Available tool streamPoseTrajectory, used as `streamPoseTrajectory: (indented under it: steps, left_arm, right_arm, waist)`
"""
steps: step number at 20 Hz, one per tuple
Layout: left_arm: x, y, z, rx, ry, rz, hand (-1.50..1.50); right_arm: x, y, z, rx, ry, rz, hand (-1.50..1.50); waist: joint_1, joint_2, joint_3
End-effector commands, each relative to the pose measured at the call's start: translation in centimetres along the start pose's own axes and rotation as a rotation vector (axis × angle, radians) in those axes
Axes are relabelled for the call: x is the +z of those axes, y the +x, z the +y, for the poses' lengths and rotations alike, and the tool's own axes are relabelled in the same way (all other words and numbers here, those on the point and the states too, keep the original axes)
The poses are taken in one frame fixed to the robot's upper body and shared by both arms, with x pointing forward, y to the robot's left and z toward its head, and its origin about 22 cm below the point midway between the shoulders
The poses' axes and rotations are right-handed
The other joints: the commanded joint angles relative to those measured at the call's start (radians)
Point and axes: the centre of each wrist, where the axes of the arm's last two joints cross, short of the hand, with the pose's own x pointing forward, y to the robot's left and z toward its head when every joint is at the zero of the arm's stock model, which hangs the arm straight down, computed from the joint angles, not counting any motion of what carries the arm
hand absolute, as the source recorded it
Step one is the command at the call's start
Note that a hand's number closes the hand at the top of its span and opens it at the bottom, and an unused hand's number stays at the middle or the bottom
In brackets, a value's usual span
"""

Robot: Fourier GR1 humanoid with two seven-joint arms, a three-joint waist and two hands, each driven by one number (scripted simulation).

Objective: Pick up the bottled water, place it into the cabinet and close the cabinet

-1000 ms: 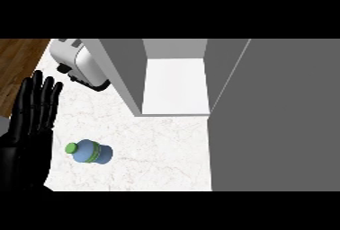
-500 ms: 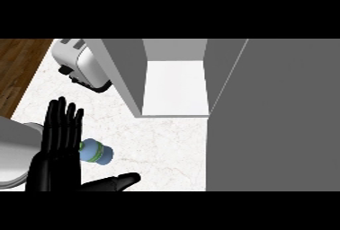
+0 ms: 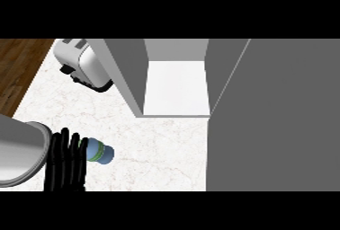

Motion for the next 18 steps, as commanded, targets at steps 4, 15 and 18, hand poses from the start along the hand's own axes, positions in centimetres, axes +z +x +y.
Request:
streamPoseTrajectory:
  steps: [4, 15, 18]
  left_arm:
    - [2.8, -1.3, -0.4, -0.017, 0.027, -0.014, -1.5]
    - [2.7, -3.8, 3.8, -0.02, 0.061, -0.039, -1.5]
    - [3.2, -2.4, 5.3, -0.047, 0.088, -0.027, -1.5]
  right_arm:
    - [0.9, -0.3, 0.1, -0.012, 0.003, 0.015, -1.5]
    - [2.4, -1.6, 1.0, -0.014, 0.014, -0.006, -1.5]
    - [3.3, -1.9, 0.0, 0.014, 0.001, -0.017, -1.5]
  waist:
    - [0.002, 0.0, 0.0]
    - [0.002, 0.0, -0.001]
    - [0.004, 0.0, -0.001]
